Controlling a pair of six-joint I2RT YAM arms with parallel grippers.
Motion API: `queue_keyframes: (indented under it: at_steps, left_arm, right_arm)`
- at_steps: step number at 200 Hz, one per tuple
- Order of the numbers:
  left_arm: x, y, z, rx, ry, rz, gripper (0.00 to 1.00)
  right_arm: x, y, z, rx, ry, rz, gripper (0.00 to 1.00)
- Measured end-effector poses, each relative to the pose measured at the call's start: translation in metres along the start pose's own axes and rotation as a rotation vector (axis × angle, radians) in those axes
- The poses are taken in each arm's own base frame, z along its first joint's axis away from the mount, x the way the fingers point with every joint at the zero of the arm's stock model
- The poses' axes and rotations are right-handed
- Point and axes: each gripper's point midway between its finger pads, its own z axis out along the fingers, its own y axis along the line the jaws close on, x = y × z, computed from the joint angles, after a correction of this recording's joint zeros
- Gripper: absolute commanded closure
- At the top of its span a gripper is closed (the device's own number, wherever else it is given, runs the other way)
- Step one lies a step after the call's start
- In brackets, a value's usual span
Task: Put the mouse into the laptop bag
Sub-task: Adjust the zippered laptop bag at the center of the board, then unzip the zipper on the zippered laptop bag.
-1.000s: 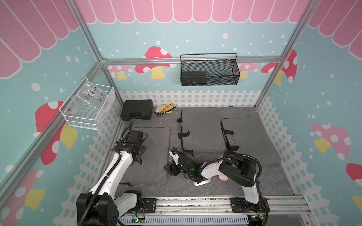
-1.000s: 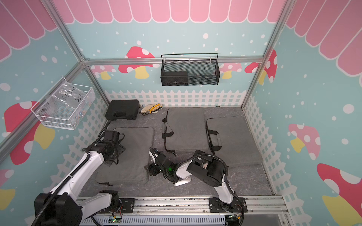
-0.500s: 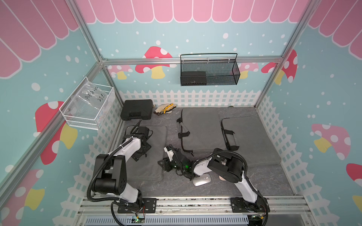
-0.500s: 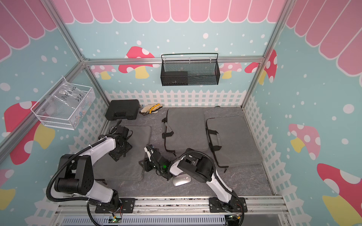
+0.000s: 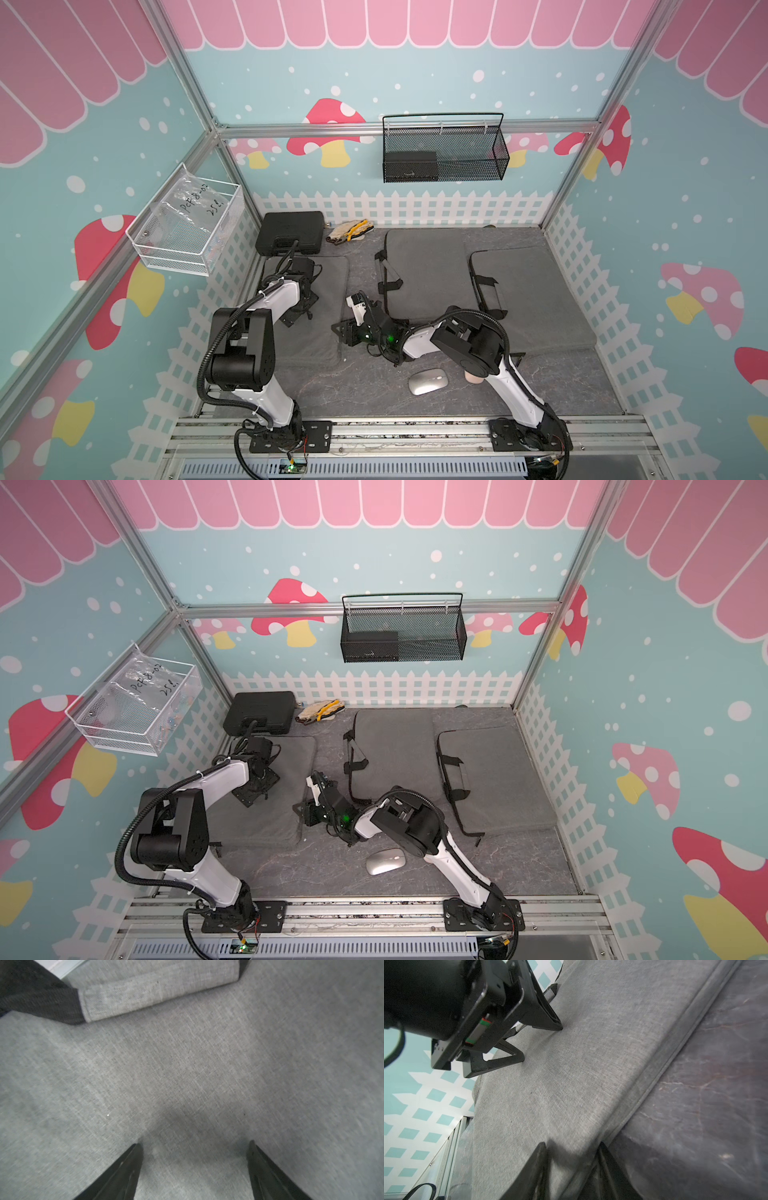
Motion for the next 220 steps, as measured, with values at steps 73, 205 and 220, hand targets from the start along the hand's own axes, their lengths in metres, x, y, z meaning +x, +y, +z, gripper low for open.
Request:
queue_keyframes:
  at_steps: [73, 205, 220]
  left_arm:
    - [0.012, -0.012, -0.065, 0.219, 0.038, 0.058, 0.2]
    - [0.051, -0.048, -0.217, 1.009, -0.107, 0.004, 0.08]
    - [0.085, -0.076, -0.185, 0.942, -0.01, 0.116, 0.11]
  right_arm:
    - [0.008, 0.012, -0.068, 0.086, 0.102, -0.133, 0.18]
    - [-0.018, 0.017, -0.302, 0.256, -0.21, -0.233, 0.1]
    - [-0.011, 0.002, -0.31, 0.31, -0.206, -0.225, 0.08]
